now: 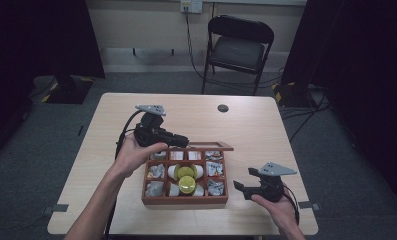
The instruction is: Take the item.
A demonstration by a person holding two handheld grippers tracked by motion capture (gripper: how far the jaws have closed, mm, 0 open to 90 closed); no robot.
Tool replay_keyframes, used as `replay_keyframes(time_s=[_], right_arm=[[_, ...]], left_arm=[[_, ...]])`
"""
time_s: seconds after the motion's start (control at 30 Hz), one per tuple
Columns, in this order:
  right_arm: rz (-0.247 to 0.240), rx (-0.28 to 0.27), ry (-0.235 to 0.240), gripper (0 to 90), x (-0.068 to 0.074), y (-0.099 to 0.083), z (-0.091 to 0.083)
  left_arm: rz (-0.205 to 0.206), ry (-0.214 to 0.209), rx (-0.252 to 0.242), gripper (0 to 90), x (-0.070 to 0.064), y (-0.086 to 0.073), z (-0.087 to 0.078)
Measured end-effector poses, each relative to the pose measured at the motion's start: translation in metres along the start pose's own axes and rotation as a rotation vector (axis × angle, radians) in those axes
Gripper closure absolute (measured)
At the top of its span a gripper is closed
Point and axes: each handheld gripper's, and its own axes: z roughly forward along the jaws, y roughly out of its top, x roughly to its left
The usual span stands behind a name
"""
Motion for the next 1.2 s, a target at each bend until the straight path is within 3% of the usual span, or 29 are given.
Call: replay_keyframes(time_s=[0.23, 0.53, 0.77, 1.03, 1.2], right_arm=[[-0.051, 0.016, 0.067, 24.6, 0.024, 0.013, 0.015], [-0.088, 0.037, 0.111, 27.1, 0.048, 0.025, 0.036], [-0.134, 0.065, 0.159, 28.1, 0.075, 0.031, 0.058], [-0.149, 0.087, 0.192, 29.0, 0.09, 0.037, 0.077], [-0.167, 0.103, 0.181, 28.7, 0.094, 0.042, 0.084]], left_arm=[[-0.002, -0.005, 0.02, 81.6, 0.0, 0.002, 0.0], [0.002, -0.01, 0.019, 81.8, 0.002, 0.004, 0.0], [0.003, 0.0, 0.035, 81.7, -0.001, 0.003, 0.001], [-0.002, -0.006, 0.027, 81.7, 0.001, 0.003, 0.0], [-0.005, -0.008, 0.019, 81.7, 0.002, 0.004, 0.0]])
